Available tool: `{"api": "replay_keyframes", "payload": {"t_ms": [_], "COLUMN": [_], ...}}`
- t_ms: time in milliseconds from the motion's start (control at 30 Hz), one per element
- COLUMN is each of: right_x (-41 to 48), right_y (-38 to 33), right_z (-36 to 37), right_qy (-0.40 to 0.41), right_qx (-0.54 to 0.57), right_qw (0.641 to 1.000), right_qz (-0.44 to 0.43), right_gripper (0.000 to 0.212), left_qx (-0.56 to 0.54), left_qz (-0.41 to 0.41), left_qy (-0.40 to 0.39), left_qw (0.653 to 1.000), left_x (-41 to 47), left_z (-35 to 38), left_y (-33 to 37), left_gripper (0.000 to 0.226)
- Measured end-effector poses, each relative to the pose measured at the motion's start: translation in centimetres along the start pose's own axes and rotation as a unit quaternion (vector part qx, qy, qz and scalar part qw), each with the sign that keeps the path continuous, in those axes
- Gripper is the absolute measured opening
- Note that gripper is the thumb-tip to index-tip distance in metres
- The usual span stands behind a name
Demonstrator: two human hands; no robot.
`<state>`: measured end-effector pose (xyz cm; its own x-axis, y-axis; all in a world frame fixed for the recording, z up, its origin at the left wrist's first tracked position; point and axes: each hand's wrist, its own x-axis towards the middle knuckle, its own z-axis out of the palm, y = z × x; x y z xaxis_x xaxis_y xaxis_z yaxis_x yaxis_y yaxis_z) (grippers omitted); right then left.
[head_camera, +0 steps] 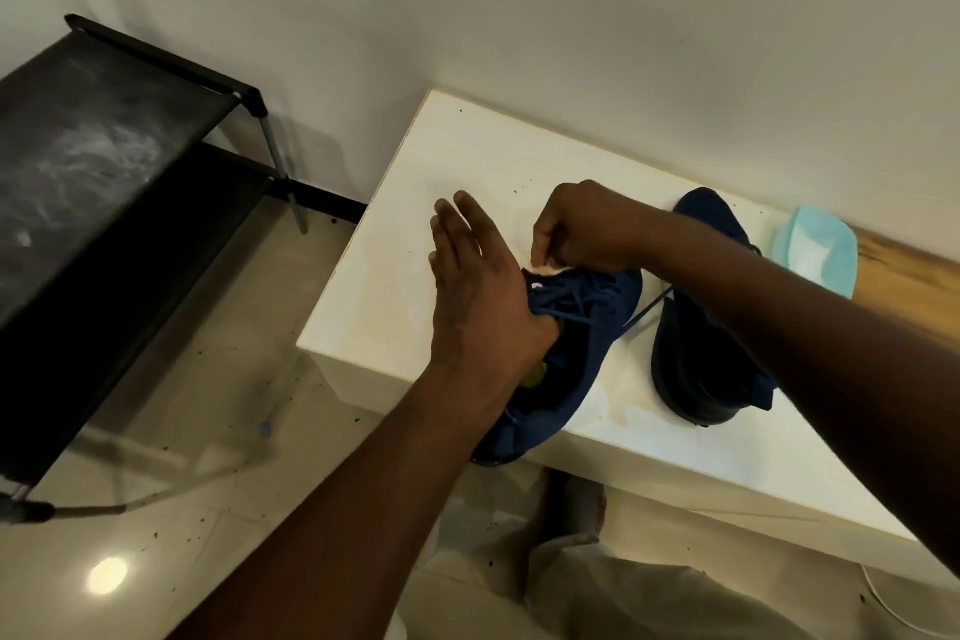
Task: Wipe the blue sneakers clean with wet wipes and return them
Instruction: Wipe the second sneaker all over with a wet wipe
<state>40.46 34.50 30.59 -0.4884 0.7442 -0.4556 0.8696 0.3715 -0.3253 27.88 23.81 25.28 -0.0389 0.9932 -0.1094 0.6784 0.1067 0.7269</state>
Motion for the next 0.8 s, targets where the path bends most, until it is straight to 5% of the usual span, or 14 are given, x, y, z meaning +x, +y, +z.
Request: {"api": "replay_keyframes", "payload": {"t_ms": [133,300,433,600,700,800], "right_x": [-2.3,-0.7,-3.7,-3.4,-4.8,-7.1], "right_y": [-2.0,0.0,-1.4,2.8,4.3,2.5], "right_z": [-0.4,0.0,-0.4,0.4,2.9,4.6], "right_qy": [-0.107,-0.004,-0.06,0.122,0.221,0.236], "right_qx": [0.154,-0.017,0.185,0.035,0.121,0.242], "right_qw": [0.981,1.0,0.98,0.989,0.959,0.938], "right_qz": [-0.057,0.027,-0.048,0.075,0.128,0.073], "right_gripper": [0.024,0.027,0.019,0.022,0.026,0.027], "left_qx": [-0.006,0.008,0.001,0.001,-0.007,-0.014], "left_qz": [0.006,-0.001,0.014,0.047,0.054,0.051], "left_qy": [-0.002,0.008,0.014,0.001,-0.008,0.006], "left_qw": [1.0,1.0,1.0,0.999,0.998,0.999], "left_x": [0.0,0.2,0.0,0.3,0.5,0.8], "left_z": [0.0,0.1,0.2,-0.2,-0.4,-0.5], "left_y": [-0.1,-0.2,-0.1,-0.1,0.1,0.0], "left_gripper": [0.132,0.133,0.126,0.125,0.121,0.117]}}
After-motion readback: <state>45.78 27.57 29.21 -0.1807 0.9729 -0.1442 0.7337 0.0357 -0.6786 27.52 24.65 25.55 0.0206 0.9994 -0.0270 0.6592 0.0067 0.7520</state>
